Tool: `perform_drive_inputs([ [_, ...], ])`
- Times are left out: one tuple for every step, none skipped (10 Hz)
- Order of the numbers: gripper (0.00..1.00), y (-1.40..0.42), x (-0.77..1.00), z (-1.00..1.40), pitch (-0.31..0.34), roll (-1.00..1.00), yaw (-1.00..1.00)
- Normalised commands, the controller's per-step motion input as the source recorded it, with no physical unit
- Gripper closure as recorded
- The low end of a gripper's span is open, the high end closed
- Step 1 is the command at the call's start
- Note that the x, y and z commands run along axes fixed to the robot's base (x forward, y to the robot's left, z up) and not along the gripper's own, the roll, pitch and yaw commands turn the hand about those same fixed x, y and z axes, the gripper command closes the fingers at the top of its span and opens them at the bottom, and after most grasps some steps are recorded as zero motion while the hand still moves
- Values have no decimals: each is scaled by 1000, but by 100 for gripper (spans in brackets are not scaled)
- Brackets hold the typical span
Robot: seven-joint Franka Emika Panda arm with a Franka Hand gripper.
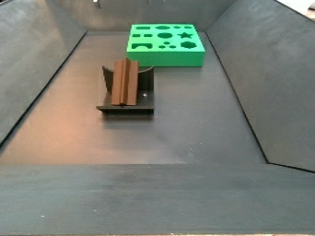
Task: Pick up the star object. Move up. Place the star object on the fixture. Regrasp the star object. Move to above the board. Insert the star object.
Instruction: Regrasp the star object.
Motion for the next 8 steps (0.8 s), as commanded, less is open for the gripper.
perform_drive_inputs([
  [0,71,33,-1000,86,78,194],
  [0,70,38,-1000,71,76,188],
  [0,65,51,-1000,28,78,180],
  [0,58,60,-1000,-14,80,172],
  [0,55,69,-1000,-59,77,146],
  [0,51,77,-1000,-85,74,123],
  [0,48,81,-1000,-95,73,103],
  [0,40,95,-1000,-103,67,64],
])
